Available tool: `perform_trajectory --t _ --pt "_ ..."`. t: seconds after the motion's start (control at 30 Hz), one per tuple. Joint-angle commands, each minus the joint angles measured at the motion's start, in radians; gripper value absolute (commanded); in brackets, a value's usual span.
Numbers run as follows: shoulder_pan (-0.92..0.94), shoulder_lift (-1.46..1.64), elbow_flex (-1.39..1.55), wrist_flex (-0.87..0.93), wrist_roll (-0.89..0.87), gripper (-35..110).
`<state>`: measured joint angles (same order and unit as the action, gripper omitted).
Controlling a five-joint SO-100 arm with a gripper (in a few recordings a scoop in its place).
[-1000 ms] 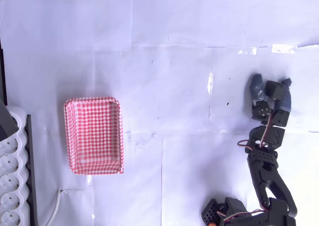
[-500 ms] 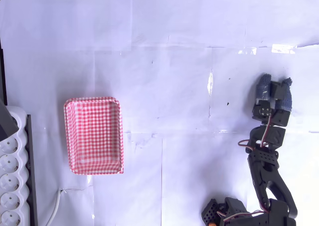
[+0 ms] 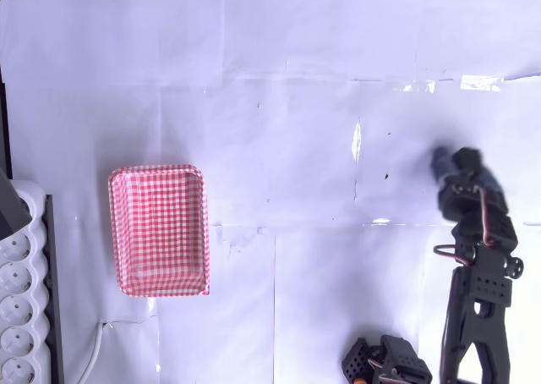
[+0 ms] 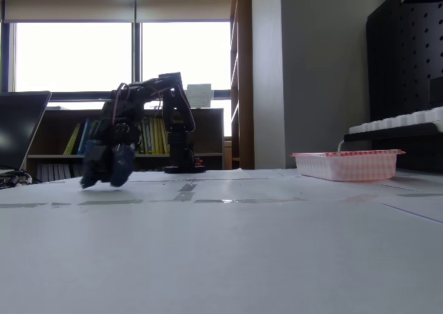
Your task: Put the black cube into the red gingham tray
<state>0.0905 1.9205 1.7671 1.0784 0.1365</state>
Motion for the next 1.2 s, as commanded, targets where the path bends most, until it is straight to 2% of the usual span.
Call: perform_trajectory --t 0.0,0.17,0.3,0.43,0.6,0.93,1.17 --pt "-0.190 -0.189 0.402 0.373 0.190 0" --pt "-0.502 -0.133 0.804 0.637 0.360 0" --pt "-0.779 -0.061 0.959 0.657 0.466 0" --pt "-0.977 0.084 1.003 0.529 0.463 0" --pt "-1.114 0.262 1.003 0.347 0.382 0" --pt "-1.180 0.499 0.936 -0.114 0.140 0" --pt "-1.144 0.557 0.888 -0.279 0.003 3"
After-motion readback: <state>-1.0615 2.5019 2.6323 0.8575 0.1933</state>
